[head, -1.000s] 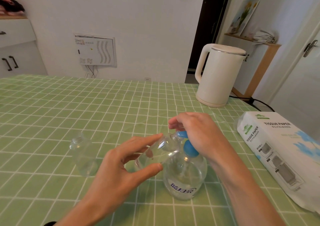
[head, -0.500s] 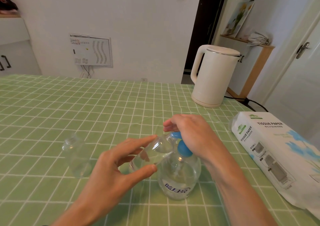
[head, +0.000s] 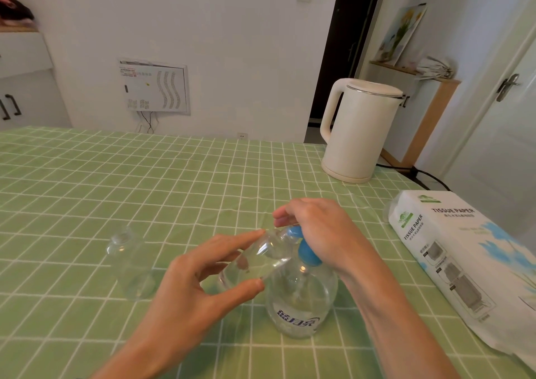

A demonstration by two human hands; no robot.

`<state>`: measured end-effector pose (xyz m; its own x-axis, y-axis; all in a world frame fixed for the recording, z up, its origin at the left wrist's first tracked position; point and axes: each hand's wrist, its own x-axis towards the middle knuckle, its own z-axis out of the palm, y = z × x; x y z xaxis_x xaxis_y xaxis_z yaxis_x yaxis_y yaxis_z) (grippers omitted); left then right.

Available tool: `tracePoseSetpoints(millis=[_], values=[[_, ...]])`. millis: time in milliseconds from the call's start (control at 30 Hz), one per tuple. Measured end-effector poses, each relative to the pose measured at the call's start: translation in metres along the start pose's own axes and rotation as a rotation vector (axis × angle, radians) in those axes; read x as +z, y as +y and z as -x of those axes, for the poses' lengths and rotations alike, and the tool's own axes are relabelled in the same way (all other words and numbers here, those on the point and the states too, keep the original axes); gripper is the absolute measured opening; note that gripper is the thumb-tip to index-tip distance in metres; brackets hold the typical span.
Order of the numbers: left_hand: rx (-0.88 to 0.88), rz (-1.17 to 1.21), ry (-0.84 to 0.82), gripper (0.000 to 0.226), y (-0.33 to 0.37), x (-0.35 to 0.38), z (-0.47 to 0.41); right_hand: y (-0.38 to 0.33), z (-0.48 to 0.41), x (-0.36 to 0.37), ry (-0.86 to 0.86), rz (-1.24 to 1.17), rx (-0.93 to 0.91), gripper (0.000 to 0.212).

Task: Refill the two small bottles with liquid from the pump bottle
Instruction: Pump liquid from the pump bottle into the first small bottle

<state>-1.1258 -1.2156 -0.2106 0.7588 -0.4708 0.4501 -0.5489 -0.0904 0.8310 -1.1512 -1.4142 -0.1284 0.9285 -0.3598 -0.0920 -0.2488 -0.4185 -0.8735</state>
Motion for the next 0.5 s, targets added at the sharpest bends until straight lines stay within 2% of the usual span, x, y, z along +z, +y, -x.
tracePoseSetpoints(millis=[200, 500], values=[[0.009, 0.003, 0.009, 0.056, -0.0025, 0.0, -0.0012, 0.0038, -0.0037, -0.0014, 0.025, 0.025, -0.068, 0.045], [-0.021, 0.01, 0.001, 0.057, -0.0036, 0.0004, -0.0003, 0.0, -0.0029, 0.0008, -0.069, 0.006, 0.036, 0.028]])
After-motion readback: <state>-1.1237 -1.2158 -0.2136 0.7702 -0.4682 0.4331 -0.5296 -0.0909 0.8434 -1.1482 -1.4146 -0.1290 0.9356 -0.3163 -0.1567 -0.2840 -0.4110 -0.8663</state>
